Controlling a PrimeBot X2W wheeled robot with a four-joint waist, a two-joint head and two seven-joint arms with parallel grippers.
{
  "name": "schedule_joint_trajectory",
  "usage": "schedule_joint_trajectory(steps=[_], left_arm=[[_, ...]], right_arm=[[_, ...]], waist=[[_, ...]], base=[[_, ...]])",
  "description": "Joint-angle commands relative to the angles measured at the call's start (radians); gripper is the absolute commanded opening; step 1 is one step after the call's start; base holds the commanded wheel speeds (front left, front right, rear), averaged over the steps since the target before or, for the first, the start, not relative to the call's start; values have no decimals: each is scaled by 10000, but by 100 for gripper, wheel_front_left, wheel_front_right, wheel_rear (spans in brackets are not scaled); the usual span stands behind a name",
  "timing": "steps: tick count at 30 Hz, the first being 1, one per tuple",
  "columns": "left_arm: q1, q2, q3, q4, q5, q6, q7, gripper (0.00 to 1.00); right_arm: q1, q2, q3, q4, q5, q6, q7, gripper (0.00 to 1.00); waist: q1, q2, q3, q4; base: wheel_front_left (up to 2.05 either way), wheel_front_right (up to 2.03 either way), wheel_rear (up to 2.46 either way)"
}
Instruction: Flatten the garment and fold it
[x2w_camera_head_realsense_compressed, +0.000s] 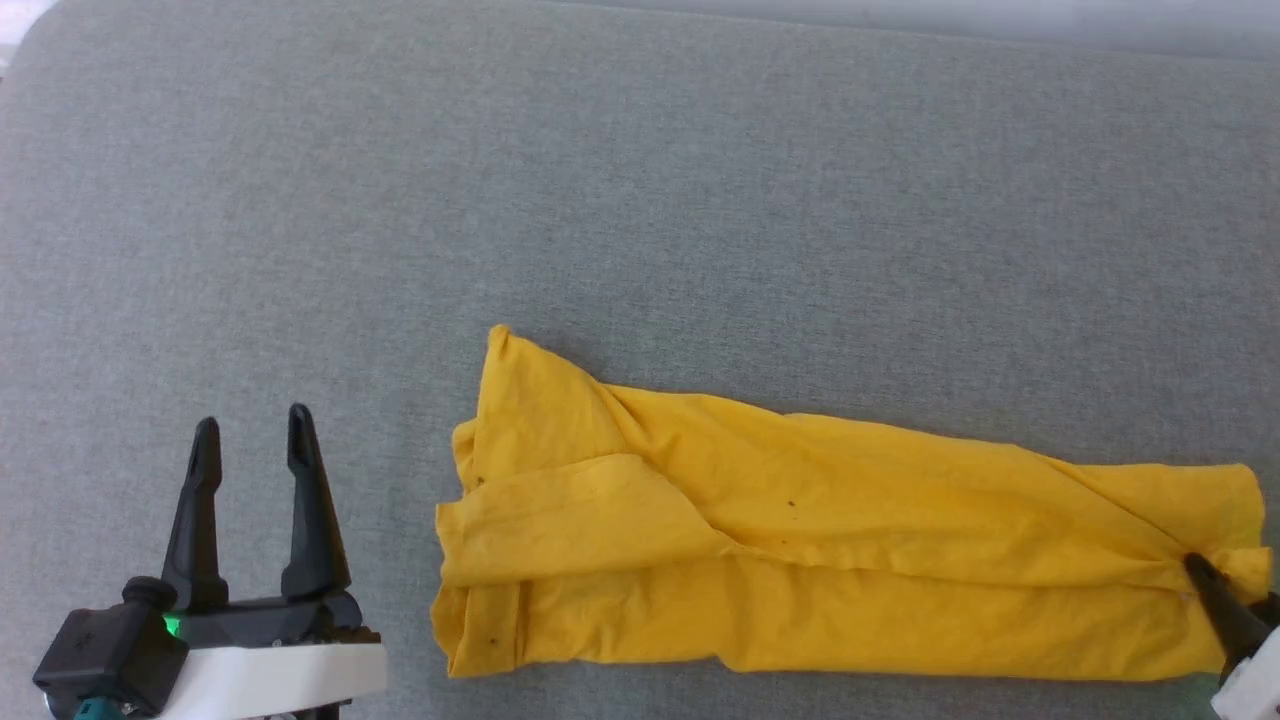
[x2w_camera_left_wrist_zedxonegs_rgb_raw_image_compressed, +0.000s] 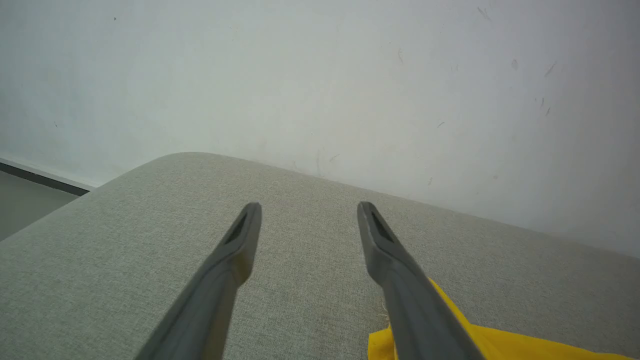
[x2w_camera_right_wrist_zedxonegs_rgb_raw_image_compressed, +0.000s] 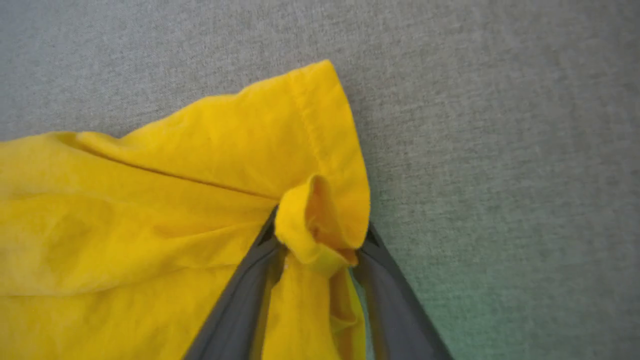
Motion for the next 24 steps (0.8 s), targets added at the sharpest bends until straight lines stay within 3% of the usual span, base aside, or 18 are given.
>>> schedule_joint_trajectory(steps=[1, 8, 17, 20, 24], left_arm=[[-68, -76, 83, 54, 128, -123, -46, 100], [-183, -250, 246, 118, 352, -382, -46, 100], [-258, -492, 372, 240, 619, -625, -47, 100], [-244, -546, 391, 336, 674, -692, -47, 100], [-197, -603, 369, 491, 703, -781, -47, 100]], right_arm=[[-113, 133, 149, 279, 65, -9, 213, 0], [-438, 74, -334, -1, 123, -9, 59, 0], [-855, -483, -2563, -143, -1153, -9, -510, 0], [-920, -339, -2557, -367, -1203, -9, -359, 0], [-795, -85, -1606, -1002, -554, -9, 213, 0]], waist=[[1, 0, 13, 65], [1, 0, 80, 104], [1, 0, 100, 110], [1, 0, 30, 100], [1, 0, -116, 49]], base=[[0, 0, 0], [0, 0, 0], [0, 0, 0], [0, 0, 0], [0, 0, 0]])
